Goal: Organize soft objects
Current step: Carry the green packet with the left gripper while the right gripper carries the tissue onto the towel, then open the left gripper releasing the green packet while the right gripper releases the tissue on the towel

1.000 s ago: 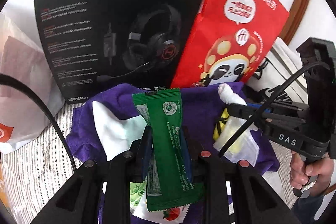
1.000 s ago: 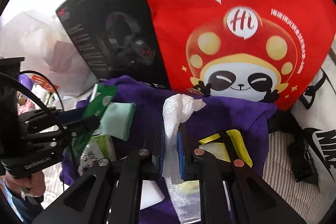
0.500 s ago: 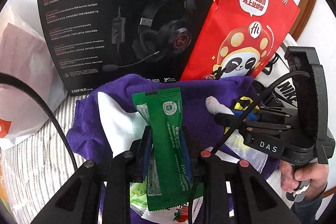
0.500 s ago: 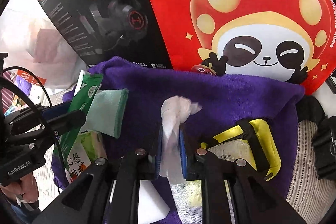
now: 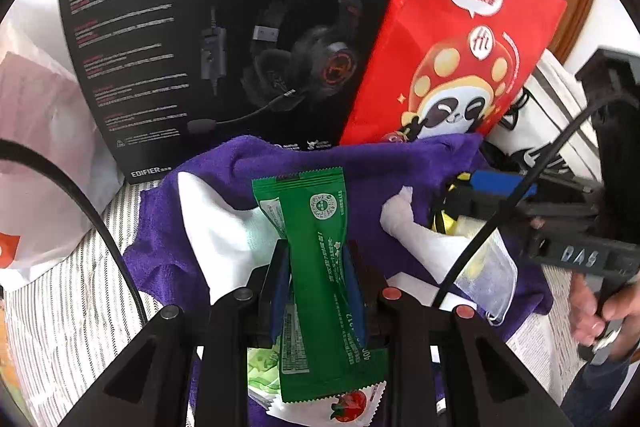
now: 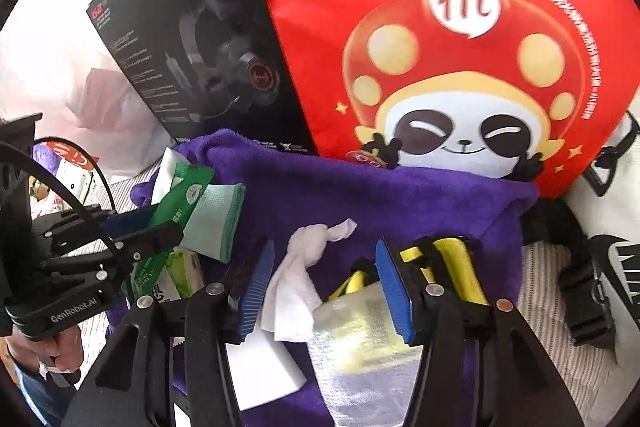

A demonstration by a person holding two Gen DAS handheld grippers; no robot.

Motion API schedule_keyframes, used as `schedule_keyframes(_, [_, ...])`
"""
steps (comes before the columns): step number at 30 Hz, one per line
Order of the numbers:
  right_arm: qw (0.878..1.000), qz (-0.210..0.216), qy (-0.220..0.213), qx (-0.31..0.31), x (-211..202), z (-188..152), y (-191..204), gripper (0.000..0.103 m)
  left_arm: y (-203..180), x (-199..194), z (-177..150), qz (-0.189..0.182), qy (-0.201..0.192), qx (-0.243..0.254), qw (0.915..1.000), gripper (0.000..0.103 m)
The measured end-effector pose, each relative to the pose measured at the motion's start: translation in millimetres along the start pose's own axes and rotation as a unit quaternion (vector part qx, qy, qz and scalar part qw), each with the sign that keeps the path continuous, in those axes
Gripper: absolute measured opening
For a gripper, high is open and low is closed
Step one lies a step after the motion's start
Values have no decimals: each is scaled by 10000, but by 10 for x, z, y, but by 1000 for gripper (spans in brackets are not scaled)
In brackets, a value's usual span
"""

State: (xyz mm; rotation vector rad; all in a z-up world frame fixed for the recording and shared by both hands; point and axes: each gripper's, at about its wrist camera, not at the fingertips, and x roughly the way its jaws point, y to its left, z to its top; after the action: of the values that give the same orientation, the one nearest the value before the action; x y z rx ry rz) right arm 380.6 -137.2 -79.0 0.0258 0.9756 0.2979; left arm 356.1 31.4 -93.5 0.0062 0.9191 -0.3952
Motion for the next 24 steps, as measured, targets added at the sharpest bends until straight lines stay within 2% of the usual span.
schedule_keyframes(5, [9999,96,-92,109,-139,25,-88,53,-64,86,-12,-23,63,92,9999,25])
schedule_keyframes(13, [9992,-171,-334,165,-524,7,-362,57,-347,262,3,-50,98,335,9994,26])
schedule_keyframes(18, [9981,-144,-463,375,-630,-6,-474,57,-381,372,-10,80,169,343,9992,26])
schedule_keyframes(24, [9987,-71,-418,285,-639,-27,-440,58,-410,465,4,149,149,244,9995,29])
